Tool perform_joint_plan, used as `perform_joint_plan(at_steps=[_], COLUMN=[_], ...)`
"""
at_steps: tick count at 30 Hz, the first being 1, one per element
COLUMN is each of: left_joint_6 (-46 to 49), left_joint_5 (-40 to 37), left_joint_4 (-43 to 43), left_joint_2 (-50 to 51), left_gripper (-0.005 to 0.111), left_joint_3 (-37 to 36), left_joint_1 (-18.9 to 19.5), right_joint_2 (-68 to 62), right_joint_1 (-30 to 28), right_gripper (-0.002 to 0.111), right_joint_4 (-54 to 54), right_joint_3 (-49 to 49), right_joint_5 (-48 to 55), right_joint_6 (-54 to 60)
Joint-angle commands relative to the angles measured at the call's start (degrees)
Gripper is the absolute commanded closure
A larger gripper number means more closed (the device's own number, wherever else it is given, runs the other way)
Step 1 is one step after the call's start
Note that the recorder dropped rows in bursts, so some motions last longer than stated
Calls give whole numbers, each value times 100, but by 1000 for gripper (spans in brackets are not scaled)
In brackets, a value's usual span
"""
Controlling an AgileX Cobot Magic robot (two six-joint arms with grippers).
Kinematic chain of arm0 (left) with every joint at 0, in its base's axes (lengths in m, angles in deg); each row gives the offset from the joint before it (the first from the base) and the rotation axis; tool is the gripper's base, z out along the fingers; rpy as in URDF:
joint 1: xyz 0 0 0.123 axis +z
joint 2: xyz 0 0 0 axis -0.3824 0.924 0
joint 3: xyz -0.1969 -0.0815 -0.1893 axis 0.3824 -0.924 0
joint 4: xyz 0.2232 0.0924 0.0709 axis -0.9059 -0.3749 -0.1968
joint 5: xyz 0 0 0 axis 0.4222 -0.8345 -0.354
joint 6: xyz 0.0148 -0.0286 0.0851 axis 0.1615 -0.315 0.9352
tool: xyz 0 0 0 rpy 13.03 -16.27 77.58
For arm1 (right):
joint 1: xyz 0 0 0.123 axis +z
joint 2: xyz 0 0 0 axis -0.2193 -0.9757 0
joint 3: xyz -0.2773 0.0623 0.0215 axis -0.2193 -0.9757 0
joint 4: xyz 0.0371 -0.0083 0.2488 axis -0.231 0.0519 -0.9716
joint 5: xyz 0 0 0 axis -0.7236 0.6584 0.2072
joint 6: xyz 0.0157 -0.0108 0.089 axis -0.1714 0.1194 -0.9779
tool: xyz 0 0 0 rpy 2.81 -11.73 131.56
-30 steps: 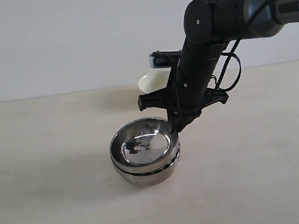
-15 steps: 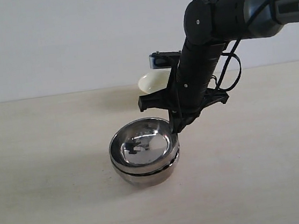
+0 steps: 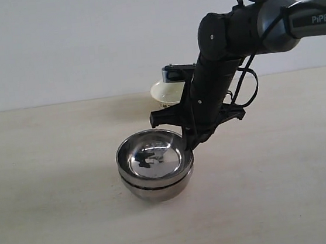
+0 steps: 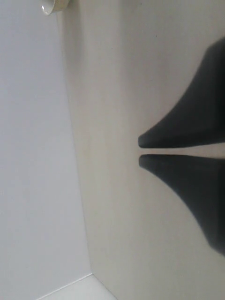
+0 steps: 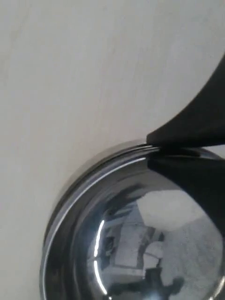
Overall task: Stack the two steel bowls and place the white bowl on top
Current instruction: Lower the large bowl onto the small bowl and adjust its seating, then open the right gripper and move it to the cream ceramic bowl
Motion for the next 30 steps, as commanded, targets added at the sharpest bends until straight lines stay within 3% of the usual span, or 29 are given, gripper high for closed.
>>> perform_joint_plan(at_steps=[1, 5, 7, 17, 30], left_joint_6=[-56, -56, -56, -56, -56], left_joint_5=[44, 44, 44, 44, 44], left_joint_4=[39, 39, 39, 39, 39], left_joint_2=[-22, -22, -22, -22, -22], left_gripper=[103, 103, 103, 103, 103], left_joint_3=[-20, -20, -20, -20, -20], left_joint_1=[14, 14, 14, 14, 14], right_joint_2=[154, 154, 154, 180, 518], right_joint_1=[0, 0, 0, -10, -572], right_gripper=[95, 72, 67, 68, 68], right_joint_4=[0, 24, 24, 335, 474], right_joint_3=[16, 16, 16, 28, 697], right_joint_5=[-149, -115, -71, -333, 54], right_joint_6=[56, 72, 98, 58, -58])
